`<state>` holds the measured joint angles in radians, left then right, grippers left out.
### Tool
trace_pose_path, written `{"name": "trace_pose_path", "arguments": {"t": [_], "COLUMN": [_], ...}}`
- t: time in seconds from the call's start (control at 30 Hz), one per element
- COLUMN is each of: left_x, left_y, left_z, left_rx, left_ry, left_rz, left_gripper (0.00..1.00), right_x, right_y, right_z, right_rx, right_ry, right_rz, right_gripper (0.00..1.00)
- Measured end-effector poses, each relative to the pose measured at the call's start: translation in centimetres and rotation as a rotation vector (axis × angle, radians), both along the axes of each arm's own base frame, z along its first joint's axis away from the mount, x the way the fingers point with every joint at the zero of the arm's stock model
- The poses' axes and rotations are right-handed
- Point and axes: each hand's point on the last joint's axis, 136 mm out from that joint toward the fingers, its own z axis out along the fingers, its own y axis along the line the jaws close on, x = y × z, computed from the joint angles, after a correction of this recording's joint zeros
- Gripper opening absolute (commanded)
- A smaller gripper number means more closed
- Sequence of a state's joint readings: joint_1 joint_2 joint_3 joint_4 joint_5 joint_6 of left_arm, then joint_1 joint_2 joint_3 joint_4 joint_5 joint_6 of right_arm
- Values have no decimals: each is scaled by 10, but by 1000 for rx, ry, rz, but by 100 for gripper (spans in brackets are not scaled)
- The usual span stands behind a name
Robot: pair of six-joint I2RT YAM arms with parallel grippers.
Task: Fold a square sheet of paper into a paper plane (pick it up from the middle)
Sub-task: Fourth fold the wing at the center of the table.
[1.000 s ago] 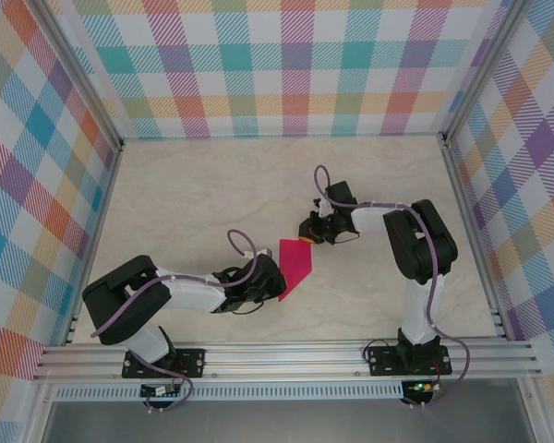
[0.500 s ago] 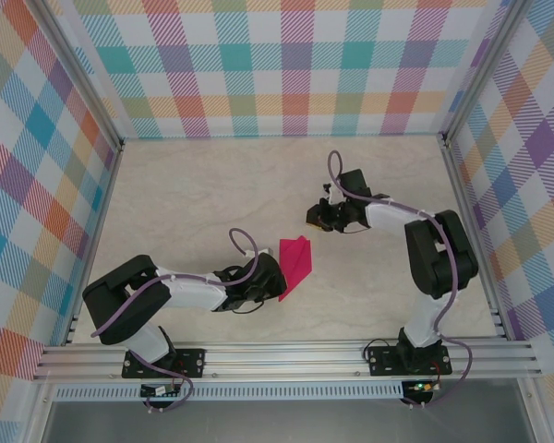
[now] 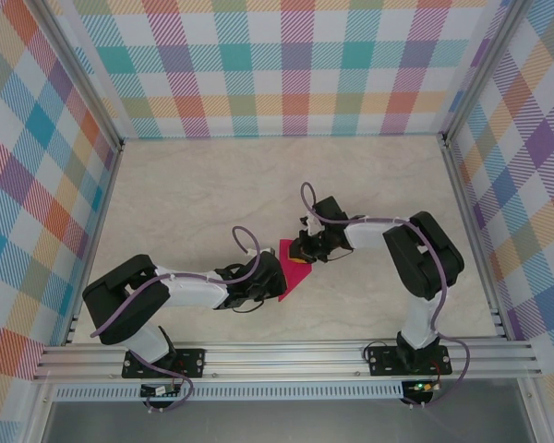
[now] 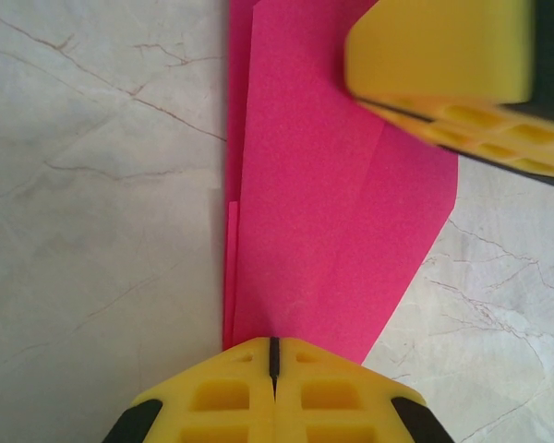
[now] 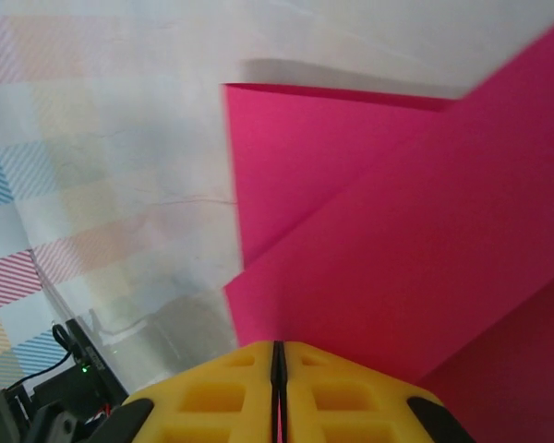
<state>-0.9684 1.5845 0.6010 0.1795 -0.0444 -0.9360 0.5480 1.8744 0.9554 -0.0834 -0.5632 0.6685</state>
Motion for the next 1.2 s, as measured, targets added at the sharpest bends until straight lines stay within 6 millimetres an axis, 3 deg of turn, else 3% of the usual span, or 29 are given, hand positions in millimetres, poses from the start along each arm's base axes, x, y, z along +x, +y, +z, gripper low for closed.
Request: {"name": "trace_pose_path", "arguments": {"t": [0.03,0.27,0.53,0.7,0.8,1.0,1.2], "left_x": [0,-5,-37,-15,0,15,10], "left_y": [0,4,42,30,16,-23,-20], "left_z": [0,1,13,56,62,44,6], "left_rx": [1,16,42,-156,-232,-287,-239], "left_ry": [0,8,70,15,27,106,201], "left_rz": [-2,-20,-54,-29,-30,-78,-54], "left_gripper": [0,1,10,15,15,15,15], "right_x": [-1,-1,-1,-1,-1,0,0], "right_y": [-1,-1,0,1,1,2,2], "right_z": [-7,-9,-9,-9,-9,-9,-9], "right_rx": [-11,-2,12,19,21,29,35], "right_ry": [15,26,27,26,27,31,29], "right_rz": [-4,-8,-16,-16,-18,-27,-28], "right_gripper": [7,5,5,5,5,5,5]}}
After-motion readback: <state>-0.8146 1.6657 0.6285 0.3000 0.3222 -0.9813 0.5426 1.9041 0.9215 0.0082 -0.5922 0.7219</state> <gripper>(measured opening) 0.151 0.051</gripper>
